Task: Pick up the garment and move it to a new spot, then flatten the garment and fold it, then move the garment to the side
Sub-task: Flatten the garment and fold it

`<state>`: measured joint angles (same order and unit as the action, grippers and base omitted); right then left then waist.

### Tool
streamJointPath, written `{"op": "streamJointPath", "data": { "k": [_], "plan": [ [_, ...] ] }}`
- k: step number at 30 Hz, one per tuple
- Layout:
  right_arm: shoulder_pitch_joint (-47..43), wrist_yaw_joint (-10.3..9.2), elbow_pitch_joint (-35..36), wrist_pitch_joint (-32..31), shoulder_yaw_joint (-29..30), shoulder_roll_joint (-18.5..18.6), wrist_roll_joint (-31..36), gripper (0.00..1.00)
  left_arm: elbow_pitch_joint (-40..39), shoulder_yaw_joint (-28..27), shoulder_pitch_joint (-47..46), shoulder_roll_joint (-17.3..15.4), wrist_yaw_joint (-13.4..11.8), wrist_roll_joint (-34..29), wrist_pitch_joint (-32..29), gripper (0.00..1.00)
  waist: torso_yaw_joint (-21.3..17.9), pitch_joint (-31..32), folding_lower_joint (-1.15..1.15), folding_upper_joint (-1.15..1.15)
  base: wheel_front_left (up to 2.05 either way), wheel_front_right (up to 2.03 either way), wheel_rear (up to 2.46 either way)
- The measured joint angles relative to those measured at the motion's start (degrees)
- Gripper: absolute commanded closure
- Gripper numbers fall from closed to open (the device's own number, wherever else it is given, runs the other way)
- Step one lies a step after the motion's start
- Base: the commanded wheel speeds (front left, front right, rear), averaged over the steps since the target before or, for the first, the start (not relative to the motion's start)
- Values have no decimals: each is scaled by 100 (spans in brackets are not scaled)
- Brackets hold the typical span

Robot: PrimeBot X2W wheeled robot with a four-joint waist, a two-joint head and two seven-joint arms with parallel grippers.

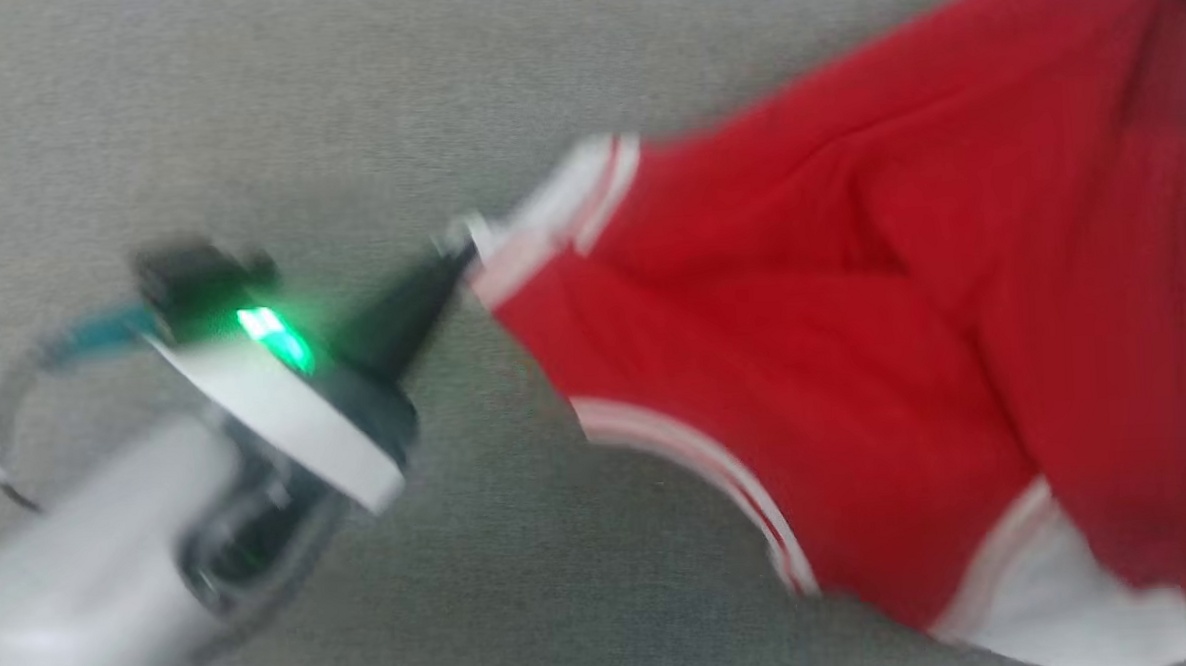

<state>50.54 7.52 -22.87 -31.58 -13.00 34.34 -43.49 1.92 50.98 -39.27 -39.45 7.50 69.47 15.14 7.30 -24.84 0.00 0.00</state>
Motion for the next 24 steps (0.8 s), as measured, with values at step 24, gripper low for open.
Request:
{"op": "streamJointPath", "data": {
  "k": [24],
  "plan": [
    [3854,12,-2360,2424,1870,-1191,1945,100,2232,-1381,-5158,353,8,1762,-130,100,-739,-691,0,0,0,0,0]
  ]
}}
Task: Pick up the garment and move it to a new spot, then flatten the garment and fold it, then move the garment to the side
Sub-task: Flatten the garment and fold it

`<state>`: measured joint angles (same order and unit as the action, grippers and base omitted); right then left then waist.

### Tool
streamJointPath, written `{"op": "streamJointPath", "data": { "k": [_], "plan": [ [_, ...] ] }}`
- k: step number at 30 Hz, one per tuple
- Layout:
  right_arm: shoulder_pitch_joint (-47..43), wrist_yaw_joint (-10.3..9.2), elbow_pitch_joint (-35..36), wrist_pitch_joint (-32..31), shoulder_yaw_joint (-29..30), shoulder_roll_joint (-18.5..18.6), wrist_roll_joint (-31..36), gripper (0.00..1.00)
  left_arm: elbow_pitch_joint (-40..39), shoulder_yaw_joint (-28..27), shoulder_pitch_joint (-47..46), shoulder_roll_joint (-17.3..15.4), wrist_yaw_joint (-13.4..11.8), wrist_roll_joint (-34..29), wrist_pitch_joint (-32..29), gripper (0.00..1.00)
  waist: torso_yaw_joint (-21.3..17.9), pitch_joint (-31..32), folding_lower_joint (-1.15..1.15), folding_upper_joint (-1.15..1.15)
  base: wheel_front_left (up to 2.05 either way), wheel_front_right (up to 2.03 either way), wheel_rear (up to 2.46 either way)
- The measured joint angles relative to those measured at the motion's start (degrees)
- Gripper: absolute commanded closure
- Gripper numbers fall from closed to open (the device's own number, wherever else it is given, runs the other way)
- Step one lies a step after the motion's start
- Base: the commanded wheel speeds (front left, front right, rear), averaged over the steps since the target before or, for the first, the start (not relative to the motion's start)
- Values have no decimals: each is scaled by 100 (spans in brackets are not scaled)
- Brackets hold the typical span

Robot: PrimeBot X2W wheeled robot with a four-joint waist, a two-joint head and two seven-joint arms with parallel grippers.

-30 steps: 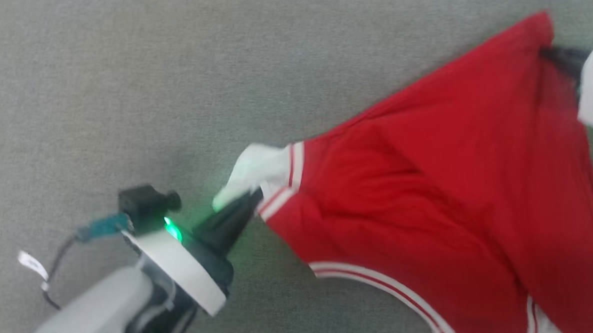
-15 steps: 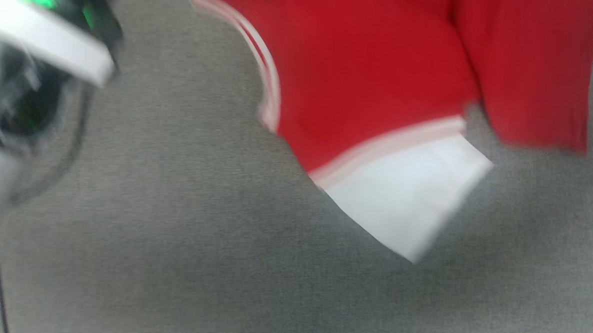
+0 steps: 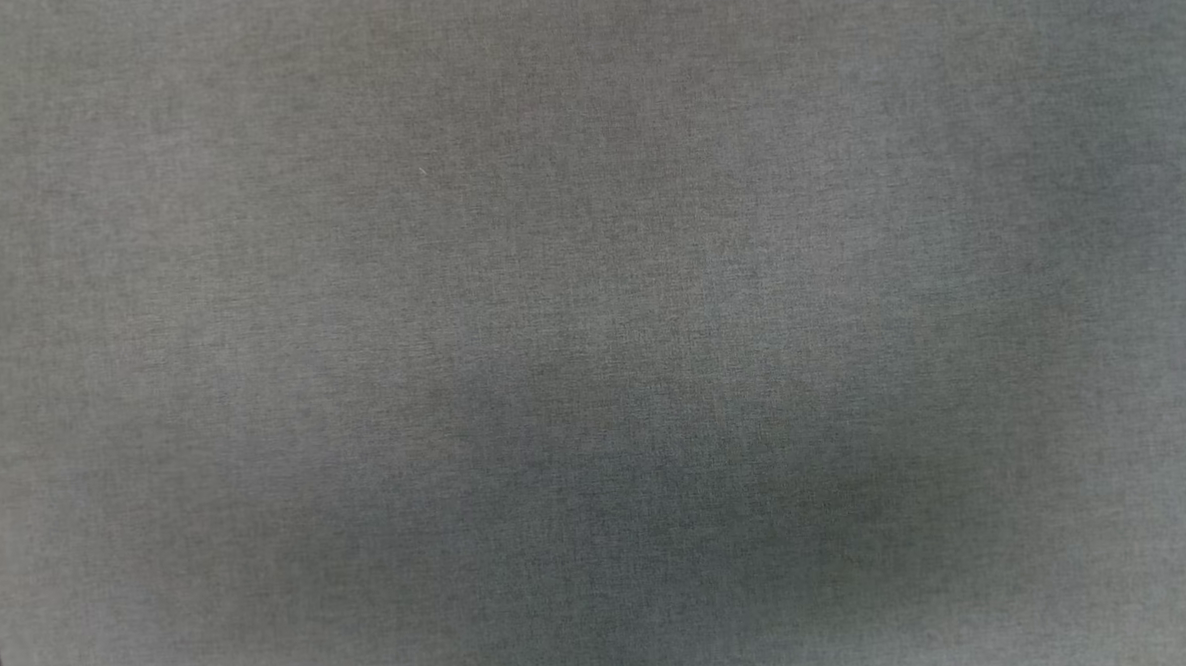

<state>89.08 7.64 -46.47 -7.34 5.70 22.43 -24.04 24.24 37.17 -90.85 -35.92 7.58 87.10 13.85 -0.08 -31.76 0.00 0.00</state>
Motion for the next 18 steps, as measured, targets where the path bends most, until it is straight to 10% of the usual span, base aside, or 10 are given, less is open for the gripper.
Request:
{"op": "streamJointPath", "data": {
  "k": [10,18],
  "plan": [
    [-1992,-9,234,-499,-739,225,-806,100,-1445,441,2788,-225,-9,186,94,100,99,138,0,0,0,0,0],
    [-4395,-10,1695,-1082,-881,609,-1755,100,-2282,338,4848,-120,-9,-211,113,100,192,367,0,0,0,0,0]
  ]
}}
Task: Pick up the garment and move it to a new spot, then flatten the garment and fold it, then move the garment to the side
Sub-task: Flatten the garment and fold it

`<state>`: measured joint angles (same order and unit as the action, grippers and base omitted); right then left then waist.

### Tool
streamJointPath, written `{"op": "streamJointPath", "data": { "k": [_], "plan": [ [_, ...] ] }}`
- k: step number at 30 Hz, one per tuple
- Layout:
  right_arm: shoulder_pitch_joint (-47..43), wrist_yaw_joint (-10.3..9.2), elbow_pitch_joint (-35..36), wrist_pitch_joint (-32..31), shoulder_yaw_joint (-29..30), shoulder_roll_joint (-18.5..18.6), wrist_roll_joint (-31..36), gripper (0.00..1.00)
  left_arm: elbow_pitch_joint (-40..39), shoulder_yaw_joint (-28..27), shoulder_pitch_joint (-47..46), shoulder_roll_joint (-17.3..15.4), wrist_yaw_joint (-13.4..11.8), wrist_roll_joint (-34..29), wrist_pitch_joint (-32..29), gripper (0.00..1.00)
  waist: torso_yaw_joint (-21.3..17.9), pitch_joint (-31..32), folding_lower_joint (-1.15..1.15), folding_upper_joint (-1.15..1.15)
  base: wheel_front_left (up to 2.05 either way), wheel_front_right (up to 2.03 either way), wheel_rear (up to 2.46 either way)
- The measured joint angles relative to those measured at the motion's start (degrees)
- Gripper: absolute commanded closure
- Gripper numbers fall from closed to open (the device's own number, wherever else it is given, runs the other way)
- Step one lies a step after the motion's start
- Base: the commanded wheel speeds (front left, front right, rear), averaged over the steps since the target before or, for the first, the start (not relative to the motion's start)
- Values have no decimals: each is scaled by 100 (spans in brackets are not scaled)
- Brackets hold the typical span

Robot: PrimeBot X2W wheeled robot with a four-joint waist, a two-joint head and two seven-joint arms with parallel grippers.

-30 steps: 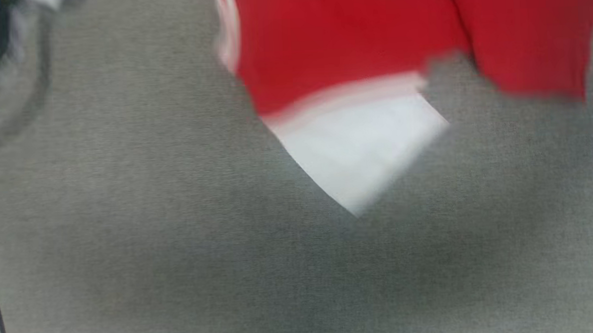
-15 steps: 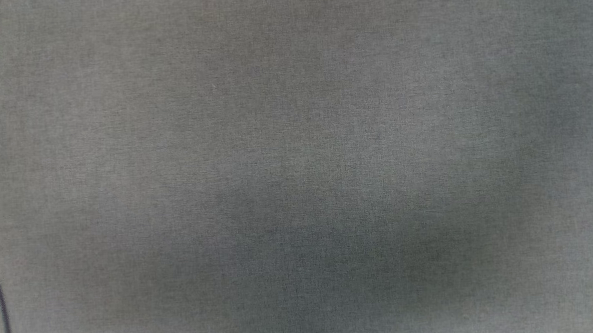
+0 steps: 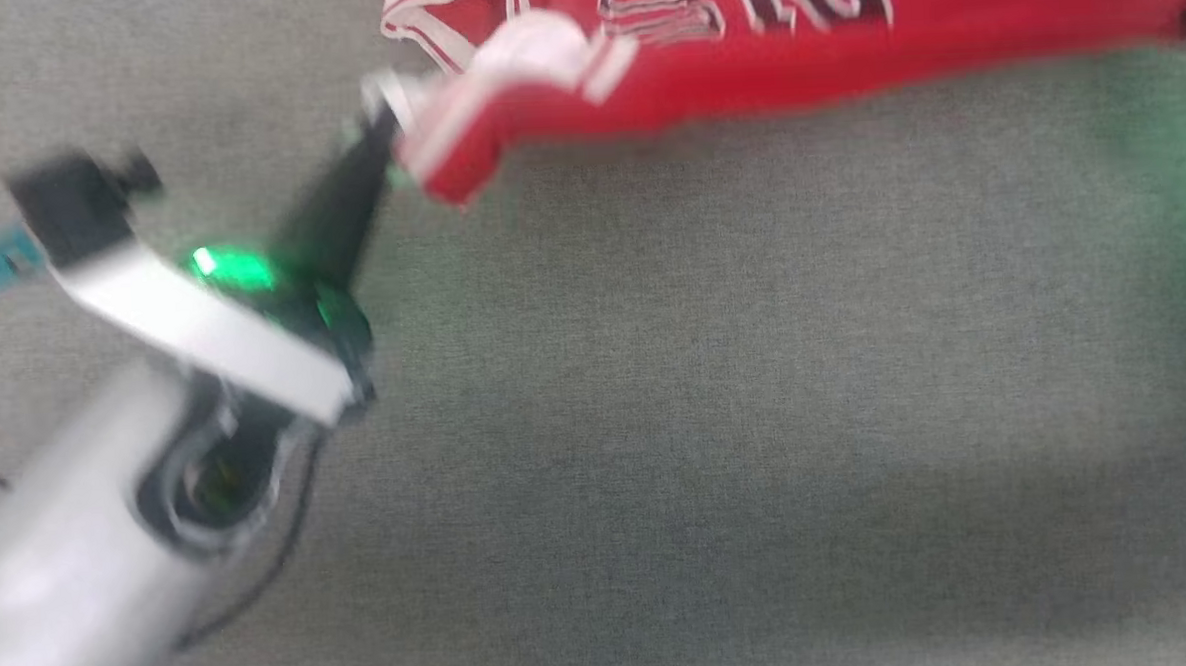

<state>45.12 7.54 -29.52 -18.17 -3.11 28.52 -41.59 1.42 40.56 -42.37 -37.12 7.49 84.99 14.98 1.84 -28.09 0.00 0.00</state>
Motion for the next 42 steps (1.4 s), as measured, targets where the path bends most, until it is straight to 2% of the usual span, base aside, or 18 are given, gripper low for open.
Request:
{"op": "streamJointPath", "data": {
  "k": [5,11,16,22,26,30,35,42],
  "plan": [
    [-1506,-2,1224,-498,344,104,-433,100,-333,83,859,-197,0,-560,1,100,15,252,0,0,0,0,0],
    [-3133,-2,2510,-1091,1081,-12,-586,100,-595,91,1753,-391,0,-1185,1,100,7,543,0,0,0,0,0],
    [-4352,-2,3411,-1725,1686,-459,-624,100,-995,-381,2708,-421,0,-1441,1,100,0,744,0,0,0,0,0],
    [-5256,-4,4326,-2217,2326,-1053,-599,100,-1482,-747,3738,-436,0,-1725,1,100,-35,852,0,0,0,0,0],
    [-5317,-5,4681,-2369,2580,-1283,-547,100,-1702,-745,3832,-486,0,-1833,1,100,-69,854,0,0,0,0,0],
    [-4830,-5,4674,-2455,2681,-1319,-425,100,-1744,-553,3284,-611,0,-1816,1,100,-106,782,0,0,0,0,0],
    [-3871,-5,4154,-2506,2496,-1183,-200,100,-1449,-103,2018,-714,0,-1527,1,100,-152,574,0,0,0,0,0],
    [-3077,-5,3432,-2319,2146,-1013,53,100,-479,358,624,-511,0,-1043,2,100,-175,208,0,0,0,0,0]
  ]
}}
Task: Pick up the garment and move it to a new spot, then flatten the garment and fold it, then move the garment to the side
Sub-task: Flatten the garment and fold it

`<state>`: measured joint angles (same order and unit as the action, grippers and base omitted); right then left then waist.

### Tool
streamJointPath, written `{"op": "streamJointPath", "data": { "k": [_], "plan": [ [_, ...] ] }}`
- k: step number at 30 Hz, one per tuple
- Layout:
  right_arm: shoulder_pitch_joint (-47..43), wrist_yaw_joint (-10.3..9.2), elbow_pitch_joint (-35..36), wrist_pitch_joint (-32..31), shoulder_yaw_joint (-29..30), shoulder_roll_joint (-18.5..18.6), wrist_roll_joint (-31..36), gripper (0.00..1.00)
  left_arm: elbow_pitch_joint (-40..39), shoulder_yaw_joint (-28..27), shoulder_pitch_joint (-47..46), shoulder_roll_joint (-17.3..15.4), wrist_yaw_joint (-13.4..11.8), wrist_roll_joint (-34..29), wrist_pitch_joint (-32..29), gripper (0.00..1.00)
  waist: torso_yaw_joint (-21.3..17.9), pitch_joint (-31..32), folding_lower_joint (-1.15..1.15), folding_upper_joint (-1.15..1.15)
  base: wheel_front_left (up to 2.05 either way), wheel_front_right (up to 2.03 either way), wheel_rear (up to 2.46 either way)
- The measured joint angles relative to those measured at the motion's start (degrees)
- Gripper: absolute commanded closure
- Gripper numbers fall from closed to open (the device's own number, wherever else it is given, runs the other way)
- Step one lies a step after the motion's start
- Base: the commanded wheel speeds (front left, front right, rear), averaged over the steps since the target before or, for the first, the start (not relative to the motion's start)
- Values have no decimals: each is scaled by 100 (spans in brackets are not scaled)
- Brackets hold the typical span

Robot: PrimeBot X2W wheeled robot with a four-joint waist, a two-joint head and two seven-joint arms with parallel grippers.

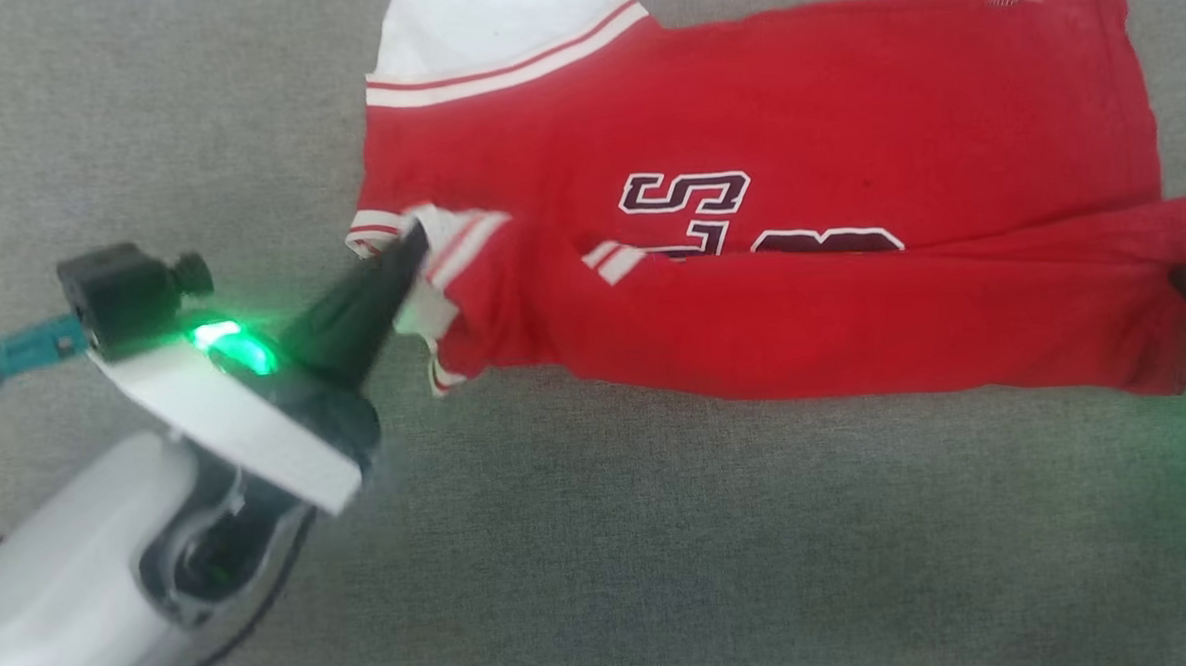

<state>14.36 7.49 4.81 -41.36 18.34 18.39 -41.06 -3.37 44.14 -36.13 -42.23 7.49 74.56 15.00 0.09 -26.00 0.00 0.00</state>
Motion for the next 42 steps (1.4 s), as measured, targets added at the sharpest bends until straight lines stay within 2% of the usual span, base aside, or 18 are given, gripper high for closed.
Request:
{"op": "streamJointPath", "data": {
  "k": [4,14,15,16,17,18,24,26,31,36,39,42],
  "plan": [
    [97,0,-307,212,-168,46,89,100,578,60,-329,157,0,89,1,100,-27,-181,0,0,0,0,0],
    [274,5,-730,879,-673,159,155,100,1562,713,-686,115,0,-2,4,100,-185,-363,0,0,0,0,0],
    [292,5,-764,951,-731,185,177,79,1648,800,-734,103,1,-4,5,79,-192,-347,0,0,0,0,0],
    [308,5,-814,1026,-771,203,178,56,1742,875,-772,88,2,-36,5,32,-198,-323,0,0,0,0,0],
    [319,4,-854,1085,-821,220,181,23,1846,937,-799,80,2,-59,5,0,-201,-291,0,0,0,0,0],
    [319,4,-878,1137,-870,254,192,0,1904,965,-821,73,2,-60,5,0,-202,-252,0,0,0,0,0],
    [204,1,-778,1372,-925,393,242,0,2123,1474,-1110,-344,0,-205,-194,0,-172,80,0,0,0,0,0],
    [113,0,-628,1444,-845,486,234,0,1947,1706,-1390,-591,1,-311,-608,0,-125,264,0,0,0,0,0],
    [18,0,-422,1447,-786,503,240,0,1695,1883,-1701,-954,0,-181,-1553,0,-43,496,0,0,0,0,0],
    [0,0,-297,1369,-818,470,287,0,1154,1935,-1763,-932,-160,765,-2692,0,-44,537,0,0,0,0,0],
    [12,0,-263,1367,-868,409,288,0,1028,2015,-1857,-926,-381,972,-3226,0,-97,475,0,0,0,0,0],
    [43,0,-253,1370,-907,359,287,0,1143,2137,-1920,-831,-475,1074,-3607,0,-180,380,0,0,0,0,0]
  ]
}}
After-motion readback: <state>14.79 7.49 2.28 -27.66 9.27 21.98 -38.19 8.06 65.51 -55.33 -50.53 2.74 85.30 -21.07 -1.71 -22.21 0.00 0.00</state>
